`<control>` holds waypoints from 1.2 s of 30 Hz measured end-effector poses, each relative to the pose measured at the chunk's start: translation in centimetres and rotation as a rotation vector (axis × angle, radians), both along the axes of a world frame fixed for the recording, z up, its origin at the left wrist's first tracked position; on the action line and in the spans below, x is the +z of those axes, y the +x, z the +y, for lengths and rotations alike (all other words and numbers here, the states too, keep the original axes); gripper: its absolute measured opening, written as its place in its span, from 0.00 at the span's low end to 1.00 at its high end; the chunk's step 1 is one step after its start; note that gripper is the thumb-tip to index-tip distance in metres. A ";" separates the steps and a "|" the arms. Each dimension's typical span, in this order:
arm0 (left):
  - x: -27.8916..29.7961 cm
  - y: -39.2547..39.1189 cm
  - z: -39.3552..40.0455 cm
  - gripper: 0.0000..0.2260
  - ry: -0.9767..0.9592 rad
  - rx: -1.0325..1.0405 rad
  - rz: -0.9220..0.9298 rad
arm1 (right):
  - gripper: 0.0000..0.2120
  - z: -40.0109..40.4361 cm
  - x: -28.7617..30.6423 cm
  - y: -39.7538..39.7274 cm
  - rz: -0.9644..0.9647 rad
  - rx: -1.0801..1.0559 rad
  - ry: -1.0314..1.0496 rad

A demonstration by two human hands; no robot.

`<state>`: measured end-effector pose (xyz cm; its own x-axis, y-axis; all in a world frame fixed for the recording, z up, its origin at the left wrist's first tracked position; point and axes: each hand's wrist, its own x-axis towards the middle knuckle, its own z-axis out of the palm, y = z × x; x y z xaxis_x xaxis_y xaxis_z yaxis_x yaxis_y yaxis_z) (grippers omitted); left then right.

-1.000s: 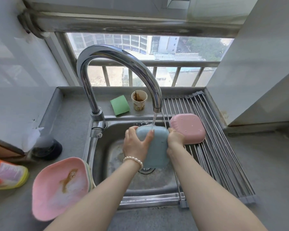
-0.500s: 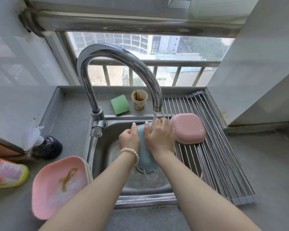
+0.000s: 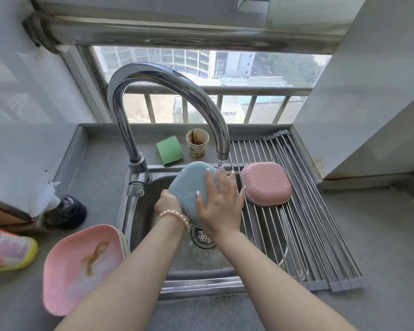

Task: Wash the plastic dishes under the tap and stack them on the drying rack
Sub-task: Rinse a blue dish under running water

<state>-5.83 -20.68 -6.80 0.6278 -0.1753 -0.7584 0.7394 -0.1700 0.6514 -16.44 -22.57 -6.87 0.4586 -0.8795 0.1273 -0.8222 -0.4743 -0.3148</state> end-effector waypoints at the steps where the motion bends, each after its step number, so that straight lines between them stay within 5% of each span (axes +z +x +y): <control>1: 0.0 -0.1 0.0 0.11 0.028 -0.010 -0.031 | 0.30 -0.3 0.5 0.3 -0.019 -0.053 0.125; 8: 0.3 0.0 0.3 0.15 0.054 -0.187 -0.156 | 0.28 -4.9 2.3 -0.8 -0.449 -0.472 0.720; 12: 2.4 0.0 -0.3 0.19 0.079 -0.291 -0.404 | 0.19 -5.0 1.4 -1.3 -0.905 -0.624 1.162; 15: 2.3 -1.6 -0.3 0.17 0.212 -0.549 -0.787 | 0.16 -4.3 0.8 -0.9 -1.130 -0.761 1.213; 19: 0.5 -4.4 0.3 0.37 0.426 -0.930 -1.179 | 0.20 -4.2 1.1 -0.5 -1.221 -0.912 1.134; 24: 0.7 -5.7 0.0 0.30 0.455 -1.200 -1.510 | 0.22 -3.2 0.7 -0.7 -1.274 -1.033 1.112; 30: 1.4 -3.4 0.1 0.40 0.360 -1.564 -1.557 | 0.21 -2.1 1.3 -2.0 -1.340 -0.963 1.149; 33: 1.3 -2.1 0.6 0.37 0.058 -1.269 -1.343 | 0.19 -2.8 1.0 -2.4 -1.305 -1.069 1.193; 36: 1.4 -1.9 0.6 0.31 -0.135 -0.818 -0.781 | 0.19 -3.4 0.6 -2.4 -1.276 -1.068 1.289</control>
